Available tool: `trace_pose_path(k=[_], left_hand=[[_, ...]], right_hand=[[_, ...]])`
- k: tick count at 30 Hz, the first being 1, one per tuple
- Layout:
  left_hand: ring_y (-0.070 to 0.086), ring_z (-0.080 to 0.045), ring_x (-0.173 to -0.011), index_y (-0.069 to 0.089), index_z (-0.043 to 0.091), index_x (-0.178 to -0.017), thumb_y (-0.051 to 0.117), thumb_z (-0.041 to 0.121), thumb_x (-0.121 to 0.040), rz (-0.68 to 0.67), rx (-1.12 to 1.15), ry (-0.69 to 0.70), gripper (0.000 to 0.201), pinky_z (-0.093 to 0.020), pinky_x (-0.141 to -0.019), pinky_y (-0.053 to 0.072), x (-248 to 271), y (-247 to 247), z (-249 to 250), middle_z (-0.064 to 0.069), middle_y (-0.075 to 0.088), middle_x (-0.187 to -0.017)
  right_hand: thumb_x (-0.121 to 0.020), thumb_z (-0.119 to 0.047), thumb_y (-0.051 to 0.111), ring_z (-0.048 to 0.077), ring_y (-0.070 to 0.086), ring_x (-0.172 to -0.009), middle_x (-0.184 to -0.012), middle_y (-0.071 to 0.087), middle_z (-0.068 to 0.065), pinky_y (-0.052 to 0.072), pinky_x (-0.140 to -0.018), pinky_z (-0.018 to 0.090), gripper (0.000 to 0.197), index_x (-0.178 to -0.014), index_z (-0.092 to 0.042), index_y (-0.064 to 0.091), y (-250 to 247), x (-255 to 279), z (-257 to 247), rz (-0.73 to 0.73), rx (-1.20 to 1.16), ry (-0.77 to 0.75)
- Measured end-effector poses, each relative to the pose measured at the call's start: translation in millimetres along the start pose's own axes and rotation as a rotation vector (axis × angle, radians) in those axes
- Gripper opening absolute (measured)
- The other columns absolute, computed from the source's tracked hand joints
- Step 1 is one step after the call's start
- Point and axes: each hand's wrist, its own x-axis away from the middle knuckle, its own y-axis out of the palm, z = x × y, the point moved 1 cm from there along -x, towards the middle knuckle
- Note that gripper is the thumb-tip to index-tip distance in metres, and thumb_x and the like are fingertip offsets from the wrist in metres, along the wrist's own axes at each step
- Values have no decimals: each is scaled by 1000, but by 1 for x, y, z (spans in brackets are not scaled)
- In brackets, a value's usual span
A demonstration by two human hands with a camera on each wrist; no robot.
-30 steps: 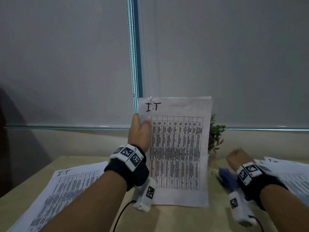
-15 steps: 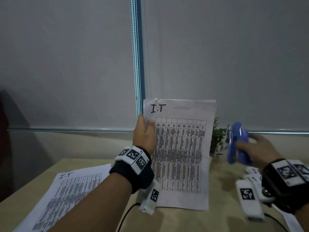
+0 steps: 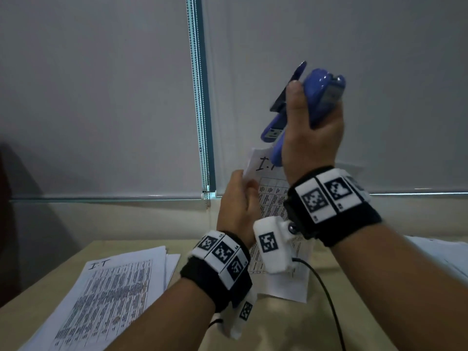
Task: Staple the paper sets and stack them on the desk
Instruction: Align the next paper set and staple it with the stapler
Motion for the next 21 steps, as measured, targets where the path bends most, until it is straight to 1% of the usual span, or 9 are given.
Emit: trace_pose_path(k=[3, 5, 6, 10, 12, 14, 16, 18, 21], left_hand=[[47, -8, -65, 41, 18, -92, 39, 11, -97, -12, 3, 12, 9, -14, -54, 36, 1, -6, -2, 0, 54, -80], [46, -3, -65, 41, 19, -92, 37, 16, -97, -59, -34, 65, 7, -11, -55, 37, 3, -8, 0, 7, 50, -77], [45, -1, -65, 40, 19, -92, 37, 17, -97, -76, -56, 85, 6, -10, -57, 37, 3, -7, 0, 10, 48, -76], [45, 5, -63, 40, 19, -93, 39, 11, -97, -88, -78, 93, 9, -7, -56, 35, -1, -6, -3, 12, 45, -75], [45, 8, -63, 41, 19, -93, 39, 12, -97, -106, -68, 94, 8, -8, -56, 36, -1, -4, -3, 11, 45, -75], [45, 10, -63, 41, 20, -95, 38, 11, -98, -125, -54, 97, 9, -7, -56, 36, 0, -3, -2, 12, 45, -75], [46, 9, -65, 42, 21, -96, 37, 12, -98, -135, -33, 111, 10, -7, -57, 36, 1, -1, -2, 12, 46, -76], [46, 5, -67, 44, 22, -96, 36, 18, -97, -143, -12, 136, 9, -7, -59, 36, 4, 0, -3, 13, 47, -79], [48, 0, -72, 46, 22, -101, 36, 25, -94, -171, 31, 145, 12, -8, -61, 37, 7, 3, -6, 9, 52, -85]], right_hand=[[-74, -50, 65, 25, 69, -76, -80, 68, -1, 57, -75, 47, 24, -86, -33, 55, 3, -4, 14, 31, 25, 55], [-74, -50, 63, 21, 68, -76, -79, 67, -2, 56, -78, 47, 29, -88, -26, 56, 3, -3, 19, 25, 52, 85], [-74, -49, 62, 20, 67, -73, -76, 65, -4, 56, -77, 46, 26, -85, -26, 56, 2, -3, 22, 20, 65, 94], [-69, -55, 62, 38, 67, -73, -79, 69, 13, 56, -71, 52, 28, -75, -28, 55, 4, 0, 27, -6, 33, 101], [-70, -53, 61, 39, 66, -71, -75, 67, 10, 56, -67, 54, 26, -76, -29, 54, 5, 1, 24, -29, 19, 104], [-74, -49, 62, 36, 65, -66, -67, 63, 1, 56, -62, 52, 24, -75, -27, 53, 3, 1, 22, -44, 8, 97], [-77, -41, 62, 26, 60, -56, -57, 58, -9, 57, -57, 45, 21, -74, -23, 52, 1, 0, 22, -55, -9, 103], [-78, -35, 62, 16, 53, -47, -48, 52, -12, 52, -52, 35, 21, -70, -20, 50, -1, -2, 23, -52, -32, 125], [-79, -33, 61, 12, 47, -42, -43, 49, -13, 46, -48, 28, 23, -66, -18, 49, -4, -3, 22, -59, -38, 121]])
